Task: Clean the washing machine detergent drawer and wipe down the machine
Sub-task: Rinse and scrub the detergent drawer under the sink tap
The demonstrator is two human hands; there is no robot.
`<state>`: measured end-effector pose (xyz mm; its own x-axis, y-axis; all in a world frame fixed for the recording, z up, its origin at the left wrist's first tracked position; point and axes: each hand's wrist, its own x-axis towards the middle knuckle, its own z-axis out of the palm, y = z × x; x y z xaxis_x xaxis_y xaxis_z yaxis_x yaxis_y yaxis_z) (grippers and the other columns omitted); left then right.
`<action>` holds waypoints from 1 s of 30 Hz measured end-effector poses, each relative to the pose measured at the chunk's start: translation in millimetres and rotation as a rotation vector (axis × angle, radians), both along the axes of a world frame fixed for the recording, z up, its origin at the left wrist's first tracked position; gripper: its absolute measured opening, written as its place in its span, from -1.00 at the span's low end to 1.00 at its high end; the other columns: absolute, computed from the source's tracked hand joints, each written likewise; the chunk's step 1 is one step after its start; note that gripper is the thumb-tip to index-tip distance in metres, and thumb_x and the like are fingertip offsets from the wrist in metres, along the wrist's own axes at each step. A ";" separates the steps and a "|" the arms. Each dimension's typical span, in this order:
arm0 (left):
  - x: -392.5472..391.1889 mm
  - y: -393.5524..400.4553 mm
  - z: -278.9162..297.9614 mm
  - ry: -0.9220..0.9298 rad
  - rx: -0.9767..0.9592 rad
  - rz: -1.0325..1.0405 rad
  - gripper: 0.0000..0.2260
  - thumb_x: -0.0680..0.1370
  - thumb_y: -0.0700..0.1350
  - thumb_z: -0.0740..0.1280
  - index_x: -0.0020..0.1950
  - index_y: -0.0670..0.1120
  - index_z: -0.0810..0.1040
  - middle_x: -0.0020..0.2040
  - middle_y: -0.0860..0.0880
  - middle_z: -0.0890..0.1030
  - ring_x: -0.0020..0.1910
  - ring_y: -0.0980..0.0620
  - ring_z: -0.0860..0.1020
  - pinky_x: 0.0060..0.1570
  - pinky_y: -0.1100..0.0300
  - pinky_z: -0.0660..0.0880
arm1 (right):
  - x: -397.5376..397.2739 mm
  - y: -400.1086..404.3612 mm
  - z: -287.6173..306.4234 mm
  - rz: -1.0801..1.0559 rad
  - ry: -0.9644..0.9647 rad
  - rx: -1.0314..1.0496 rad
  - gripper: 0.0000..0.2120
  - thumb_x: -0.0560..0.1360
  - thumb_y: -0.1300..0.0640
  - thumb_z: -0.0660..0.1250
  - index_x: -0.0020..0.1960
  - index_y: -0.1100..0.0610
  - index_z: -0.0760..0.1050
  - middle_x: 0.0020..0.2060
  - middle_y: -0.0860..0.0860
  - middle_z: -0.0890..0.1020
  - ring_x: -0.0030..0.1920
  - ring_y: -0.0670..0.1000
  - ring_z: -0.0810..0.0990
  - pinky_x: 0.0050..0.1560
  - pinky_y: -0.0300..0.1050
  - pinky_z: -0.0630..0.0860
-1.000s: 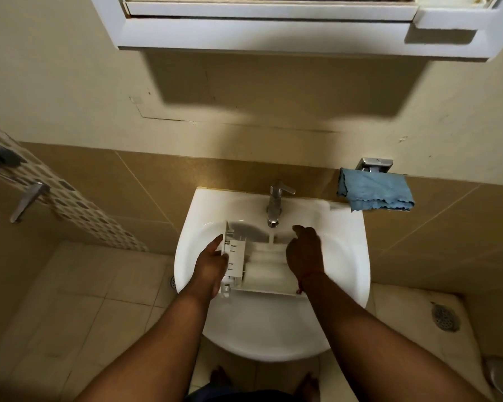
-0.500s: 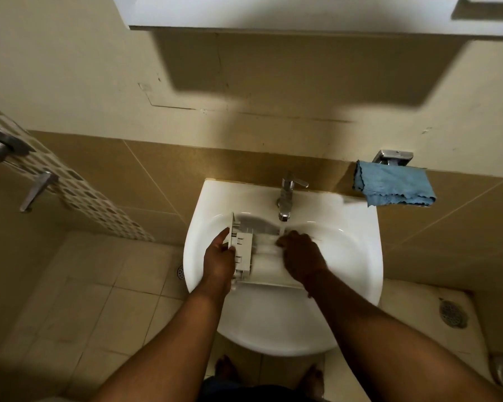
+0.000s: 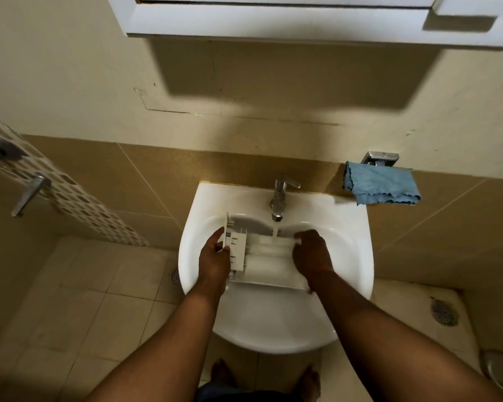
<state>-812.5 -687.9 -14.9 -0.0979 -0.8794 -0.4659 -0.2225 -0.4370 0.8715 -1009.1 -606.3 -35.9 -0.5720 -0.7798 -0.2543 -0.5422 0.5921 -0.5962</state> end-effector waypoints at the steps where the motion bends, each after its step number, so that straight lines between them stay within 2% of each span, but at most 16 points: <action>1: -0.7 1.4 0.7 0.005 -0.005 -0.002 -0.54 0.62 -0.35 0.14 0.46 0.01 0.40 0.17 -0.13 0.60 0.06 -0.08 0.61 -0.03 0.09 0.60 | 3.9 -12.5 7.4 -0.184 -0.269 -0.109 -0.69 0.56 0.30 0.19 0.27 0.22 0.51 0.21 0.17 0.53 0.21 0.16 0.52 0.17 -0.06 0.46; 3: -0.5 3.5 2.9 0.014 -0.008 -0.002 -0.54 0.62 -0.36 0.13 0.45 0.01 0.41 0.18 -0.14 0.60 0.08 -0.12 0.62 0.01 0.03 0.61 | 16.3 -37.8 20.4 -0.490 -0.954 -0.275 -0.71 0.56 0.39 0.15 0.25 0.31 0.45 0.03 0.15 0.55 -0.04 0.07 0.58 0.00 -0.07 0.55; 4: 0.0 4.1 3.9 0.018 -0.010 0.000 -0.54 0.63 -0.35 0.13 0.46 0.01 0.42 0.19 -0.15 0.60 0.09 -0.13 0.62 0.04 -0.01 0.61 | 20.8 -45.8 21.4 -0.580 -1.184 -0.320 -0.73 0.56 0.42 0.13 0.23 0.31 0.42 -0.03 0.13 0.52 -0.11 0.03 0.56 0.02 -0.09 0.56; 5: 0.3 4.9 4.4 0.020 -0.011 0.003 -0.55 0.63 -0.35 0.13 0.46 0.01 0.42 0.19 -0.14 0.60 0.09 -0.12 0.62 0.07 -0.03 0.60 | 25.2 -51.2 20.7 -0.577 -1.251 -0.313 -0.76 0.56 0.42 0.12 0.18 0.27 0.42 -0.05 0.13 0.52 -0.12 0.03 0.55 0.07 -0.09 0.56; 6: 0.5 5.5 4.8 0.019 -0.013 0.004 -0.55 0.63 -0.35 0.14 0.46 0.01 0.42 0.19 -0.13 0.60 0.09 -0.11 0.62 0.08 -0.03 0.60 | 31.6 -54.0 20.5 -0.473 -1.189 -0.268 -0.79 0.57 0.40 0.13 0.11 0.23 0.45 -0.05 0.15 0.54 -0.09 0.04 0.56 0.11 -0.06 0.55; 7: 0.9 5.7 4.7 0.018 -0.014 0.005 -0.55 0.63 -0.35 0.14 0.46 0.01 0.42 0.19 -0.13 0.60 0.10 -0.10 0.62 0.10 -0.03 0.59 | 39.0 -52.6 18.9 -0.259 -0.983 -0.195 -0.81 0.57 0.37 0.15 0.06 0.21 0.50 -0.02 0.18 0.56 -0.04 0.06 0.56 0.14 -0.04 0.53; 10: 1.9 4.5 2.9 0.027 -0.028 0.009 -0.56 0.63 -0.35 0.15 0.45 -0.01 0.43 0.18 -0.13 0.61 0.04 -0.02 0.63 0.04 0.07 0.61 | 54.4 -32.9 -1.2 0.502 -0.076 -0.061 -0.73 0.57 0.32 0.18 0.21 0.16 0.53 0.16 0.14 0.52 0.13 0.06 0.50 0.22 -0.09 0.46; 12: 2.1 4.0 3.1 0.035 -0.023 0.021 -0.57 0.63 -0.35 0.15 0.44 0.02 0.44 0.16 -0.10 0.61 -0.04 0.05 0.62 -0.09 0.17 0.60 | 45.1 -11.4 -14.2 0.618 0.234 -0.002 -0.67 0.59 0.22 0.19 0.33 0.07 0.43 0.21 0.09 0.45 0.18 0.11 0.46 0.21 -0.03 0.46; 15: 1.4 5.1 6.4 0.048 -0.008 0.021 -0.57 0.63 -0.33 0.16 0.35 0.12 0.47 0.07 0.02 0.60 -0.10 0.18 0.61 -0.26 0.29 0.57 | 17.2 18.9 -25.6 0.451 0.478 0.205 -0.71 0.62 0.10 0.09 0.30 0.07 0.39 0.18 0.07 0.43 0.16 0.18 0.46 0.08 0.02 0.49; 17: 1.1 5.1 8.9 0.045 -0.003 0.016 -0.59 0.64 -0.31 0.17 0.27 0.20 0.46 0.00 0.11 0.58 -0.15 0.19 0.60 -0.38 0.35 0.53 | 15.6 21.7 -20.1 0.313 0.508 0.293 -0.71 0.57 0.14 0.08 0.26 0.09 0.39 0.18 0.07 0.44 0.15 0.20 0.43 0.04 0.03 0.49; 20: 1.8 4.9 9.1 0.037 0.004 0.006 -0.60 0.65 -0.28 0.17 0.24 0.23 0.45 -0.04 0.15 0.57 -0.20 0.17 0.61 -0.43 0.35 0.52 | 32.2 -4.5 -11.2 0.204 0.387 0.151 -0.67 0.54 0.20 0.10 0.25 0.13 0.46 0.17 0.12 0.51 0.16 0.19 0.44 0.10 -0.04 0.43; 22: 2.4 4.4 8.5 0.033 0.011 -0.003 -0.61 0.65 -0.28 0.17 0.24 0.23 0.44 -0.05 0.11 0.58 -0.32 0.22 0.63 -0.45 0.31 0.54 | 32.8 -31.5 2.8 -0.033 -0.044 -0.048 -0.72 0.58 0.24 0.16 0.25 0.18 0.50 0.16 0.15 0.55 0.13 0.16 0.50 0.05 -0.14 0.46; 25: 2.2 4.5 7.6 0.030 0.015 -0.002 -0.60 0.65 -0.28 0.16 0.30 0.20 0.44 -0.01 0.06 0.60 -0.31 0.19 0.64 -0.43 0.28 0.57 | 28.7 -53.3 19.7 -0.445 -0.969 -0.287 -0.75 0.60 0.31 0.19 0.25 0.32 0.46 -0.01 0.18 0.58 0.09 0.14 0.58 0.10 -0.04 0.56; 27: 1.6 4.0 7.5 0.032 0.015 0.001 -0.60 0.66 -0.28 0.15 0.37 0.15 0.43 0.04 0.03 0.60 -0.21 0.11 0.63 -0.41 0.29 0.57 | 39.4 -51.5 24.0 -0.460 -1.222 -0.281 -0.81 0.60 0.36 0.15 0.11 0.32 0.51 -0.12 0.19 0.58 -0.09 0.09 0.61 -0.01 -0.06 0.59; 29: 1.4 4.0 7.5 0.039 0.009 0.007 -0.59 0.66 -0.29 0.15 0.40 0.11 0.42 0.02 0.04 0.59 -0.14 0.11 0.60 -0.42 0.33 0.55 | 55.7 -38.4 21.7 0.033 -0.798 -0.117 -0.82 0.59 0.33 0.17 0.04 0.26 0.55 -0.09 0.18 0.59 -0.12 0.06 0.58 -0.04 -0.10 0.55; 30: 1.3 4.0 7.7 0.040 0.000 0.008 -0.59 0.65 -0.30 0.15 0.39 0.11 0.42 0.01 0.05 0.59 -0.11 0.12 0.59 -0.41 0.35 0.53 | 62.7 -28.8 14.0 0.351 -0.437 -0.039 -0.83 0.58 0.29 0.20 0.05 0.23 0.57 -0.04 0.15 0.61 -0.05 0.05 0.58 0.04 -0.11 0.51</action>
<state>-811.2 -683.9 -7.2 -0.1089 -0.8804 -0.4615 -0.1841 -0.4384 0.8797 -946.4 -635.1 -21.9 -0.1243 -0.9180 -0.3766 -0.4004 0.3936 -0.8275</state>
